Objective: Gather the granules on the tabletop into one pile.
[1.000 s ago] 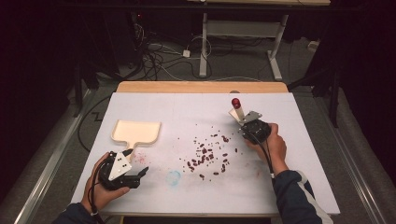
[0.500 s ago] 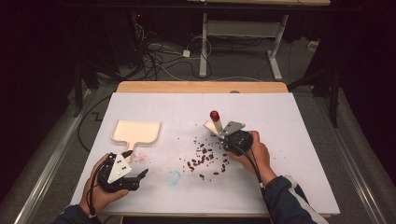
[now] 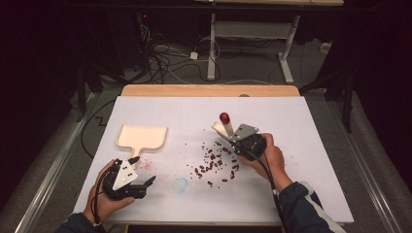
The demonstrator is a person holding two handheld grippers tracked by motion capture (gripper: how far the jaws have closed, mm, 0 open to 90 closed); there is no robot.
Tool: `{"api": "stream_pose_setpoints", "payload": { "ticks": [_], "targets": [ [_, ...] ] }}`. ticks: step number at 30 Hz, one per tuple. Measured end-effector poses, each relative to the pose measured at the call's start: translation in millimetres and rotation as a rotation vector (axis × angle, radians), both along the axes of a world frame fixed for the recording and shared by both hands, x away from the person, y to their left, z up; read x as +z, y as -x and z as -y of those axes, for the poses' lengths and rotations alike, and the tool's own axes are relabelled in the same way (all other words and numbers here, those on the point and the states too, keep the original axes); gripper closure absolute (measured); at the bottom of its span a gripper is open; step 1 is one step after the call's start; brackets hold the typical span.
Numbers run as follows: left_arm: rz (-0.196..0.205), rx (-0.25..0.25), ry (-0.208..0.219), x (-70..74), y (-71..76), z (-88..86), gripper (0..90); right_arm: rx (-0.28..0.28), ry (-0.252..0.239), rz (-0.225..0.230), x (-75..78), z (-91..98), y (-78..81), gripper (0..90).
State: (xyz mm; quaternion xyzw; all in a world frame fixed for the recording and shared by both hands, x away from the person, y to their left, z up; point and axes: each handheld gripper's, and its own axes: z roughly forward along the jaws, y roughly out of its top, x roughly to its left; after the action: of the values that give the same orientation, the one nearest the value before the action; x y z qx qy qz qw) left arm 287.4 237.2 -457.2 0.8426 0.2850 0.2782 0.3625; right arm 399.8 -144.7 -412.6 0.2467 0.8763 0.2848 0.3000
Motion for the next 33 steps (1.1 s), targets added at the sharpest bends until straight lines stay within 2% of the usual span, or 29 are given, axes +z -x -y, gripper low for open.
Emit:
{"api": "stream_pose_setpoints", "payload": {
  "ticks": [3,6,7,8,10,12,15,18,19,22,23,24,25,27,28,29,30,31,32,33],
  "targets": [
    [-0.006,-0.004,0.001,-0.6,-1.5,0.9,18.7,0.009,-0.062,0.008,7.0,6.0,-14.4,67.9],
    [-0.012,-0.004,0.015,-0.8,-3.4,0.6,18.7,0.025,-0.069,0.02,7.8,1.9,-32.6,67.9],
    [-0.014,-0.005,0.017,-1.0,-3.9,0.5,18.7,0.025,-0.069,0.02,7.8,1.9,-32.6,67.9],
    [-0.014,-0.006,0.017,-1.1,-4.4,0.5,18.7,0.031,-0.053,0.026,4.9,-5.9,-45.2,67.9],
    [-0.018,-0.009,0.018,-1.6,-5.3,0.9,18.7,0.037,-0.017,0.042,-0.4,-15.8,-56.7,67.9],
    [-0.023,-0.014,0.013,-2.0,-6.1,1.4,18.7,0.059,-0.005,0.053,-6.4,-24.3,-66.8,67.9],
    [-0.029,-0.019,0.014,-2.9,-7.0,2.6,18.7,0.053,0.006,0.057,-13.1,-33.2,-74.9,67.9],
    [-0.038,-0.022,0.012,-3.9,-7.8,2.5,18.7,0.083,0.032,0.054,-26.2,-47.0,-81.5,67.9],
    [-0.04,-0.023,0.012,-4.4,-8.1,2.4,18.7,0.102,0.017,0.044,-27.9,-49.4,-80.9,67.9],
    [-0.051,-0.025,0.012,-5.4,-8.4,2.4,18.7,0.13,0.028,0.037,-30.4,-54.2,-77.5,67.9],
    [-0.046,-0.03,0.015,-5.1,-8.8,2.1,18.7,0.18,0.022,0.036,-32.9,-56.1,-72.3,67.9],
    [-0.048,-0.03,0.02,-5.0,-8.5,1.9,18.7,0.18,0.022,0.036,-32.9,-56.1,-72.3,67.9],
    [-0.048,-0.03,0.02,-4.9,-8.3,1.7,18.7,0.225,0.011,0.024,-34.0,-55.7,-67.3,67.9],
    [-0.059,-0.025,0.025,-5.0,-7.3,1.3,18.7,0.278,0.011,0.019,-35.8,-54.3,-60.7,67.7],
    [-0.049,-0.028,0.025,-4.6,-7.5,0.9,18.7,0.278,0.011,0.019,-35.8,-54.3,-60.7,67.7],
    [-0.06,-0.024,0.03,-4.8,-6.6,0.9,18.7,0.296,0.011,0.011,-36.6,-53.9,-57.7,67.7],
    [-0.06,-0.024,0.031,-4.9,-6.2,0.9,18.7,0.34,0.021,0.023,-38.2,-51.1,-49.7,67.5],
    [-0.06,-0.024,0.028,-4.9,-5.8,0.9,18.7,0.34,0.021,0.023,-38.2,-51.1,-49.7,67.5],
    [-0.06,-0.024,0.028,-5.1,-5.4,0.7,18.7,0.384,0.018,0.02,-39.5,-47.1,-41.6,67.4],
    [-0.063,-0.025,0.027,-5.2,-5.3,0.5,18.7,0.401,0.018,0.016,-40.2,-45.2,-36.4,67.3]
  ]
}}
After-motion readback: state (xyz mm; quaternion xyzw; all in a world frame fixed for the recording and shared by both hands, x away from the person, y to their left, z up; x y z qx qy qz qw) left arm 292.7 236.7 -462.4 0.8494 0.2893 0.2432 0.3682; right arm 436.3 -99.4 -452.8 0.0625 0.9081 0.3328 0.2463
